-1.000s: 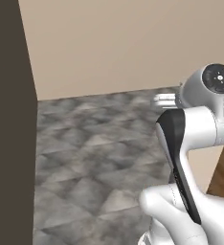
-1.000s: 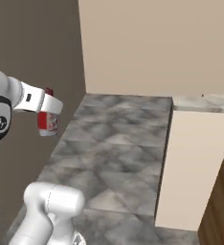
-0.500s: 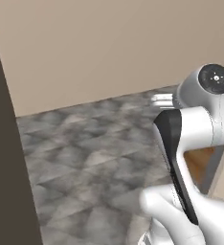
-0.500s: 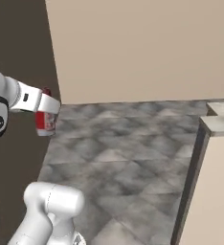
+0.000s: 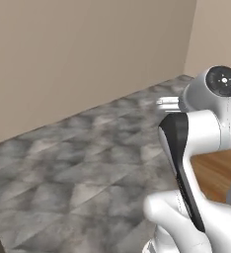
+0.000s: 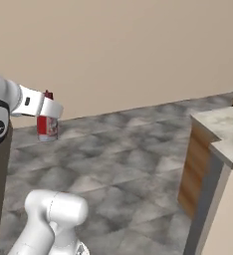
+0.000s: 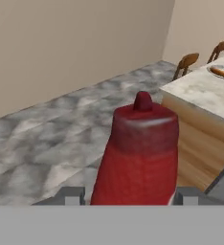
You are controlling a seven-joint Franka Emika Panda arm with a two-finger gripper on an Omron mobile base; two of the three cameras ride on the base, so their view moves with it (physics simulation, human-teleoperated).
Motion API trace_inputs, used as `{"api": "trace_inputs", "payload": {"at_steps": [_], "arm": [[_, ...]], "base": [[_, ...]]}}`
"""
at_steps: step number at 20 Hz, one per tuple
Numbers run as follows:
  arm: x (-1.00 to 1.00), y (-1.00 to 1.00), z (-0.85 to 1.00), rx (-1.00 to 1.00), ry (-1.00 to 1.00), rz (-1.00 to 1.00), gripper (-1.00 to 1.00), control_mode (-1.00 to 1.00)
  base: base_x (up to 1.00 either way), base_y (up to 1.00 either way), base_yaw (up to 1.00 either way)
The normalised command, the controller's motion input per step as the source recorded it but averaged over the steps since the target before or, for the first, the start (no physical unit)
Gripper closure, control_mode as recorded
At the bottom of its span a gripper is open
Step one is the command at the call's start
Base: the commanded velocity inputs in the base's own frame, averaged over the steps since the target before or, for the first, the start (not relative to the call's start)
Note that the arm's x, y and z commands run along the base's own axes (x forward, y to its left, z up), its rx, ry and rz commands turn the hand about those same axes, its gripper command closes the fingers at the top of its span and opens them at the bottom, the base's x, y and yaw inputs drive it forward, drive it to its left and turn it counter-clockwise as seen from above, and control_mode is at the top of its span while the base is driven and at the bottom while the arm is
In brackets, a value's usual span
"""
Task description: Move the hot dog bun to the plate on the dining table and place the condiment next to that plate. Then navigate to the fridge and take the sausage and place it on the plate as well.
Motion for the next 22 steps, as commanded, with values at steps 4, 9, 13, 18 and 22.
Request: {"api": "trace_inputs", "payload": {"at_steps": [4,9,13,18,22], "arm": [[0.00,0.00,0.00,0.00,0.00,0.00,1.00,1.00],[0.00,0.00,0.00,0.00,0.00,0.00,1.00,1.00],[0.00,0.00,0.00,0.00,0.00,0.00,1.00,1.00],[0.00,0.00,0.00,0.00,0.00,0.00,1.00,1.00],[0.00,0.00,0.00,0.00,0.00,0.00,1.00,1.00]], "base": [[1.00,0.52,-0.46],[1.00,0.65,-0.47],[1.00,0.69,-0.48],[1.00,0.66,-0.50],[1.00,0.63,-0.50]]}}
